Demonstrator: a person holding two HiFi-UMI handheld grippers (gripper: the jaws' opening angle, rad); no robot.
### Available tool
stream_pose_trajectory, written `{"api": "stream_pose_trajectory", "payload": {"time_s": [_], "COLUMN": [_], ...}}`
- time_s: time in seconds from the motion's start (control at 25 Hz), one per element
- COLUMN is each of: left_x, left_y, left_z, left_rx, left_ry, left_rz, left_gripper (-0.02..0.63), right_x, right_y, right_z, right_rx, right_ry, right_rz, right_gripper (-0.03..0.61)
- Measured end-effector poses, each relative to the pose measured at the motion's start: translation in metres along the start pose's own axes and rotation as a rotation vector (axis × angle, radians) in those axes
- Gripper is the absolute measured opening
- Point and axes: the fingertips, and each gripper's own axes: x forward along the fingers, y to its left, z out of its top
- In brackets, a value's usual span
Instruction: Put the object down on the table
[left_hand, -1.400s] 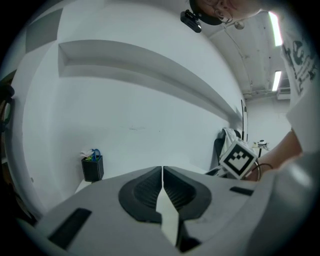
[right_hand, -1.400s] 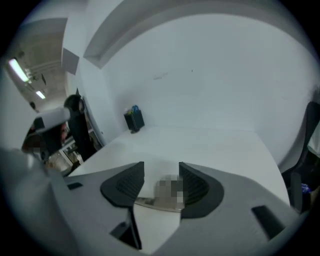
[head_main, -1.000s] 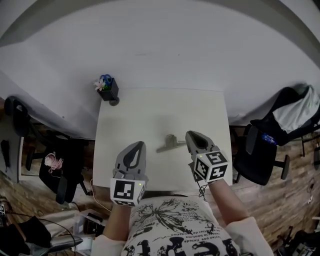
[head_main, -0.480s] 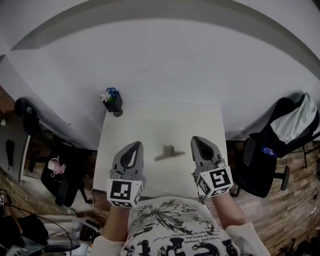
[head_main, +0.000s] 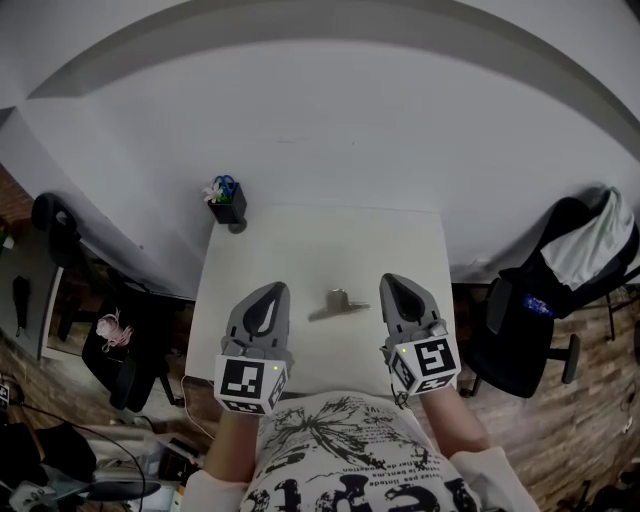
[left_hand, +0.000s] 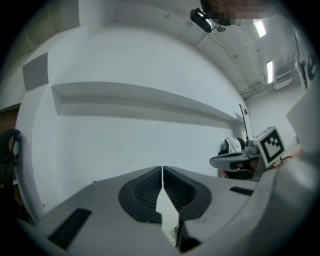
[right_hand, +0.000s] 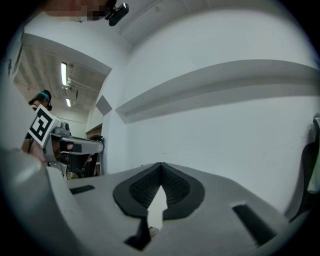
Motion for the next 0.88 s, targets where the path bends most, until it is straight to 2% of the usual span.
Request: {"api": "stream_pose_trajectory", "payload": {"time_s": [0.88], "left_x": [-0.005], "left_y": [0.01], "left_z": [-0.016], "left_rx": [0.034], "left_ry": [0.037], "left_rz": [0.011], "left_gripper": [0.012], "right_x": [0.006], "right_y": [0.018], "right_z": [-0.015], "right_rx": [0.026], "right_ry": [0.035], "right_rz": [-0.02], "right_gripper": [-0.009]}}
